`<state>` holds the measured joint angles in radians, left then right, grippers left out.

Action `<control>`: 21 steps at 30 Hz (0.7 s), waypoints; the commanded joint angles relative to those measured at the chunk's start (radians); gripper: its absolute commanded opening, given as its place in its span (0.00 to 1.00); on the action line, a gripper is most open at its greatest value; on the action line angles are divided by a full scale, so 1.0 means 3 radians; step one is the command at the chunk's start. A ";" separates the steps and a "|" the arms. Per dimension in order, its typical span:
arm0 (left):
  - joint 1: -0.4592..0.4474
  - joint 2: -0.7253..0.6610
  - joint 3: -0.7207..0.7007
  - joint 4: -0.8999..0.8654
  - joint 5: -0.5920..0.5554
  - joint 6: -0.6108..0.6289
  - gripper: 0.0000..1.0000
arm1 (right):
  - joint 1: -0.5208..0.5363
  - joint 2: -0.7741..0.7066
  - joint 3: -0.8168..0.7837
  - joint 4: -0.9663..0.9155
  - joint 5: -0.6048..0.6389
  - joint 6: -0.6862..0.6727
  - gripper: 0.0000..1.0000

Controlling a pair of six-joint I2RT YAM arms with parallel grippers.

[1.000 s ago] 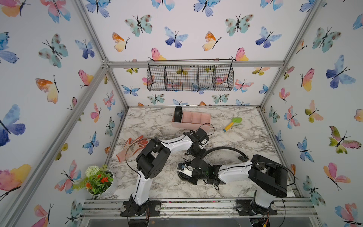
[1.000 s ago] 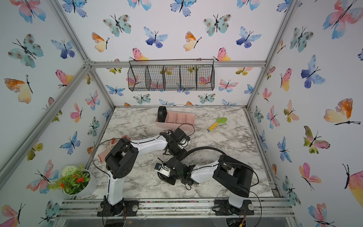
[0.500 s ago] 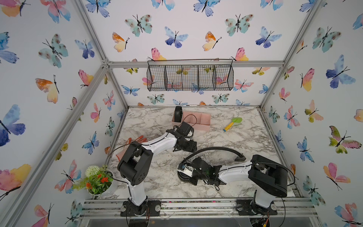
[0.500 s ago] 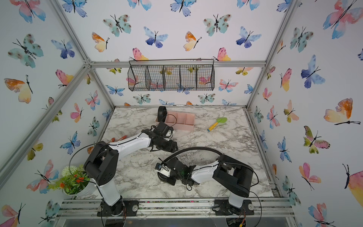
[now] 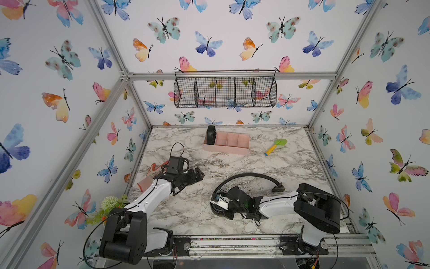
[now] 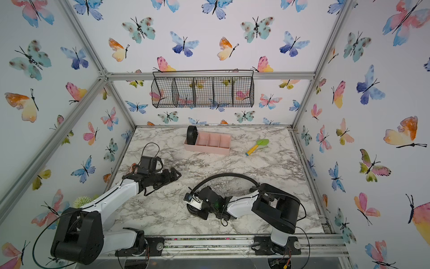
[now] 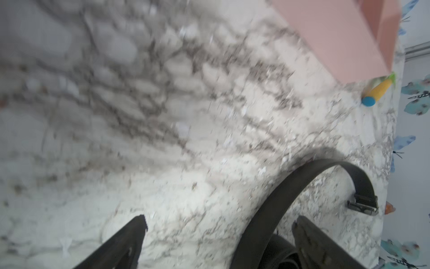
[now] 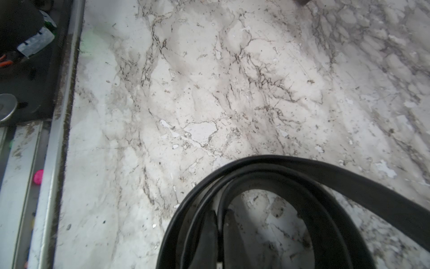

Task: Place the belts into the storage roll
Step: Roll the belt at the center of the board.

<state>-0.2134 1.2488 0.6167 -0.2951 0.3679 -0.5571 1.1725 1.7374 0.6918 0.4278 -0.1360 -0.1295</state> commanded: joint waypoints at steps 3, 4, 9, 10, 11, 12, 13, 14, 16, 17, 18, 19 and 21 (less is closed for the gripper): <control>0.0090 -0.0426 -0.0542 0.0358 0.0929 -0.0376 0.98 | 0.0025 0.0024 -0.0118 -0.0227 -0.0068 0.0042 0.03; 0.0096 -0.0466 -0.0634 0.0439 0.1053 -0.0444 0.98 | 0.0026 0.0022 -0.0127 -0.0232 -0.0064 0.0048 0.03; 0.0000 -0.0544 -0.0771 0.0500 0.1262 -0.0525 0.99 | 0.0028 0.0033 -0.0143 -0.0231 -0.0083 0.0058 0.03; -0.0033 -0.0521 -0.0768 0.0476 0.1264 -0.0516 0.98 | 0.0025 0.0032 -0.0144 -0.0228 -0.0084 0.0058 0.03; -0.0070 -0.0491 -0.0772 0.0470 0.1251 -0.0519 0.97 | 0.0026 0.0032 -0.0146 -0.0227 -0.0085 0.0061 0.03; -0.0108 -0.0468 -0.0770 0.0472 0.1236 -0.0514 0.96 | 0.0027 0.0029 -0.0148 -0.0219 -0.0086 0.0065 0.03; -0.0163 -0.0439 -0.0757 0.0467 0.1216 -0.0504 0.92 | 0.0025 0.0023 -0.0153 -0.0213 -0.0089 0.0067 0.03; -0.0208 -0.0409 -0.0756 0.0462 0.1203 -0.0495 0.91 | 0.0025 0.0018 -0.0158 -0.0205 -0.0089 0.0072 0.03; -0.0268 -0.0348 -0.0766 0.0490 0.1218 -0.0492 0.85 | 0.0028 0.0016 -0.0159 -0.0183 -0.0089 0.0076 0.03; -0.0309 -0.0325 -0.0770 0.0493 0.1203 -0.0494 0.83 | 0.0026 0.0021 -0.0150 -0.0182 -0.0095 0.0079 0.03; -0.0335 -0.0306 -0.0772 0.0488 0.1180 -0.0500 0.79 | 0.0027 0.0026 -0.0139 -0.0188 -0.0103 0.0078 0.03; -0.0373 -0.0288 -0.0787 0.0509 0.1187 -0.0501 0.76 | 0.0027 0.0037 -0.0133 -0.0183 -0.0109 0.0076 0.03; -0.0435 -0.0232 -0.0788 0.0514 0.1156 -0.0497 0.74 | 0.0027 0.0047 -0.0126 -0.0173 -0.0119 0.0085 0.03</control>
<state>-0.3233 1.1595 0.3817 -0.1532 0.7052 -0.7074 1.1725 1.7317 0.6762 0.4397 -0.1436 -0.1154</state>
